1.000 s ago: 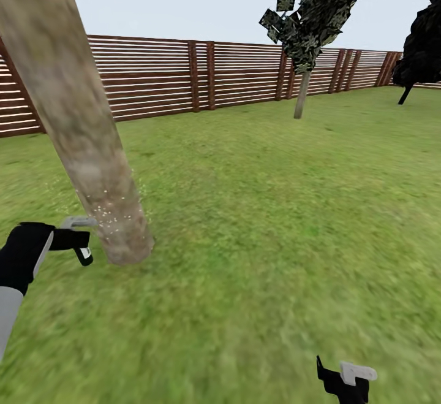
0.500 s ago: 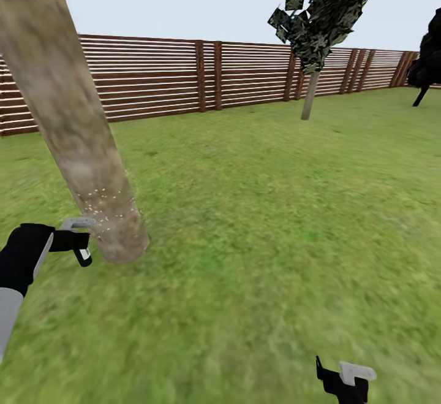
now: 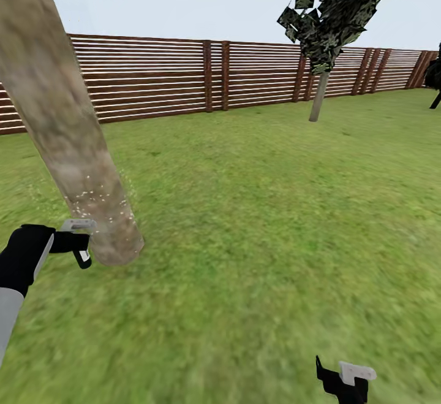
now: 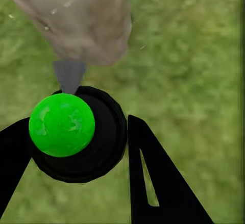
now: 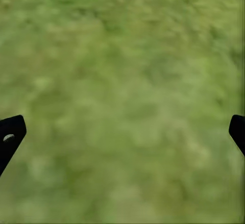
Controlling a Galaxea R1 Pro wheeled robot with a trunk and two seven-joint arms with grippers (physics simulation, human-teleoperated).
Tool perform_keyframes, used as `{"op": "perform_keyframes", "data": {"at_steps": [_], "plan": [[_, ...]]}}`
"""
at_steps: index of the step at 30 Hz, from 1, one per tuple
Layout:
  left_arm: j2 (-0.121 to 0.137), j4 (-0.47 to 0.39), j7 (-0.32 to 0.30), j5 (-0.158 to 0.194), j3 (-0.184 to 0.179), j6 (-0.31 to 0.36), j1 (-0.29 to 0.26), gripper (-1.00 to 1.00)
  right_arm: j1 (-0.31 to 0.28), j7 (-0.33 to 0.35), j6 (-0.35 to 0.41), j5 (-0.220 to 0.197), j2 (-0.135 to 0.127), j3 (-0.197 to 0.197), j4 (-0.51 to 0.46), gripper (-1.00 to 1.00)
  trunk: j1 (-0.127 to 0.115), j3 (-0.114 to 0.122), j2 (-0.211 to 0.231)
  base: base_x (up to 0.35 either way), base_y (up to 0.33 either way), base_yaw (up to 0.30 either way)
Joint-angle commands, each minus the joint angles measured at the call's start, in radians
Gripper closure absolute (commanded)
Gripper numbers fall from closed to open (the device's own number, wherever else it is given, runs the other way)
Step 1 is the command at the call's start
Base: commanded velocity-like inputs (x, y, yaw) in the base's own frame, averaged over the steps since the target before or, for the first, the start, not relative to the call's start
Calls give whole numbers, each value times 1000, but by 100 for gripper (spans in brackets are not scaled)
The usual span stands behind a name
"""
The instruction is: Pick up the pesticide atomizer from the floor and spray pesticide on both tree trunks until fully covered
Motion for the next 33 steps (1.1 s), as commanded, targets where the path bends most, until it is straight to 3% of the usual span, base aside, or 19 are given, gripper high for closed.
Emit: {"op": "perform_keyframes", "data": {"at_steps": [1,6,15,27,29,31,33], "plan": [[0,-1,-10,-10,4,3,-1,100,0,-4,-2,-3,0,6,0,-100,0,-1,0,215,-218,0],[0,1,-8,-10,7,5,-1,100,0,-4,-2,-3,0,6,1,-100,0,-1,0,216,-217,16],[0,2,-7,-10,6,5,-1,100,0,-5,-2,-3,0,6,0,-100,0,-1,0,216,-217,244],[1,3,-5,-12,6,4,6,100,0,-5,-2,-3,0,6,0,-100,0,-1,0,178,-227,16],[1,4,7,-11,7,2,30,100,0,-4,-1,-3,0,6,1,-100,0,-1,0,26,-264,108],[1,5,77,-7,12,-5,86,100,0,-4,-2,-3,0,6,1,-100,0,-1,0,5,-268,243],[0,30,100,-3,21,-9,106,100,0,-4,-1,-3,0,6,0,-100,0,-1,0,24,-268,273]]}}
